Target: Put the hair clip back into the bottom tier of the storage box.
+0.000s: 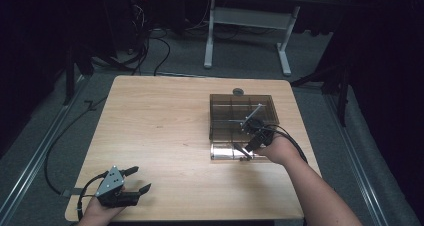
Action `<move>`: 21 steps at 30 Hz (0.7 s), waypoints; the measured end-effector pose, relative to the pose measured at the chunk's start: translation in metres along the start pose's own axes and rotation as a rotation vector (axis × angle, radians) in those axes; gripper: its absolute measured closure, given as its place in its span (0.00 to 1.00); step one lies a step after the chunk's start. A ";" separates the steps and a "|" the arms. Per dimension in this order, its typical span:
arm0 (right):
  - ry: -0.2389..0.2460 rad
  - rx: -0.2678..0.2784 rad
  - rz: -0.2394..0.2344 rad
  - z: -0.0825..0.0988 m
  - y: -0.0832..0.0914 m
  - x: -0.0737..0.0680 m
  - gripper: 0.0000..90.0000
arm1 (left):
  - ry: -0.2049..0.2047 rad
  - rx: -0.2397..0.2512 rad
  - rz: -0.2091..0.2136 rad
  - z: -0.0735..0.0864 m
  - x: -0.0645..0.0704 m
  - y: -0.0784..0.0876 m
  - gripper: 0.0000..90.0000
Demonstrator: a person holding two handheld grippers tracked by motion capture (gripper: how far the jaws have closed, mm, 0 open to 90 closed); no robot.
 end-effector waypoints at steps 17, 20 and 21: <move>-0.033 0.004 -0.014 0.038 0.003 -0.008 0.84 | -0.002 -0.004 0.000 0.000 0.000 0.000 0.27; -0.027 0.007 -0.016 0.042 0.000 -0.010 0.84 | -0.003 -0.004 0.000 0.000 0.000 0.000 0.27; -0.029 0.009 -0.022 0.043 0.000 -0.010 0.84 | -0.002 -0.004 0.000 0.000 0.000 0.000 0.27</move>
Point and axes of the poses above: each handheld gripper's, and its own axes: y roughly backward along the jaws, z roughly out of its underside, x roughly to its right, the point moved 8 cm from there along -y, roughly forward along the jaws, and after that the axes turned 4 degrees about -x, right-handed, at the moved point
